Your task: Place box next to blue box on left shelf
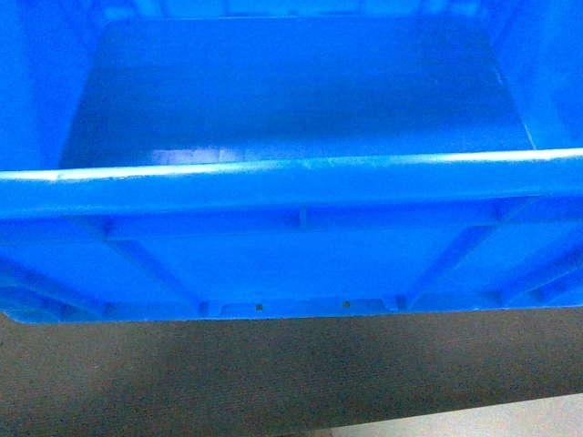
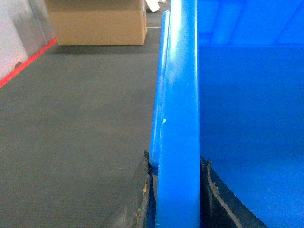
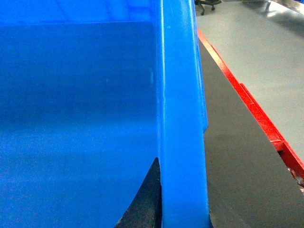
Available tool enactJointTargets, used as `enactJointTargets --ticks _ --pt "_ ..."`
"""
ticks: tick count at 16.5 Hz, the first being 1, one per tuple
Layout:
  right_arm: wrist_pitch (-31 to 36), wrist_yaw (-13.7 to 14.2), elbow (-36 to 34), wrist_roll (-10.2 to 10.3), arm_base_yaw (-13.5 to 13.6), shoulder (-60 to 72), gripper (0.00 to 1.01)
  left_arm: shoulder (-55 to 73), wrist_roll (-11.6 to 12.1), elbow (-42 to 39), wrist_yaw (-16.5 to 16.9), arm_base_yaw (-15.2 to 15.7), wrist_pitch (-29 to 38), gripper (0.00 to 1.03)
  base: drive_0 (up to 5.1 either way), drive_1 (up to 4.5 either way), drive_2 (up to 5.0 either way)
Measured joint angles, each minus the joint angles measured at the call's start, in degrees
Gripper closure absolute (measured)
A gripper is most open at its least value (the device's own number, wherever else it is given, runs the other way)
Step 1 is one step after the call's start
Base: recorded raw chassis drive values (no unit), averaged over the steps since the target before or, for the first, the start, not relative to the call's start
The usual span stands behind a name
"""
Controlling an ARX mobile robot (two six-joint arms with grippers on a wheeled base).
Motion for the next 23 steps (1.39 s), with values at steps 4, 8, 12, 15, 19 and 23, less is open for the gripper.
enactJointTargets --ticks 4,8,12,15,19,23 --pt "0.0 0.0 0.0 0.0 0.0 0.0 0.93 0.0 0.0 0.0 0.0 0.0 0.0 0.86 -1.6 -1.57 -1.6" --pt "0.0 0.0 0.0 0.0 0.0 0.0 0.93 0.0 0.0 0.0 0.0 0.0 0.0 0.86 -1.6 -1.58 -1.6" --pt "0.0 0.0 0.0 0.0 0.0 0.0 0.93 0.0 0.0 0.0 0.0 0.0 0.0 0.86 -1.7 -1.66 -1.7" --pt "0.0 0.1 0.0 0.0 0.0 0.0 0.93 0.0 0.0 0.0 0.0 0.0 0.0 0.86 -1.5 -1.48 -1.5" --pt "0.0 0.1 0.0 0.0 0.0 0.0 0.93 0.0 0.0 0.0 0.0 0.0 0.0 0.86 -1.5 -1.48 -1.5" --pt "0.0 0.1 0.0 0.0 0.0 0.0 0.93 0.0 0.0 0.0 0.0 0.0 0.0 0.86 -1.5 -1.53 -1.5"
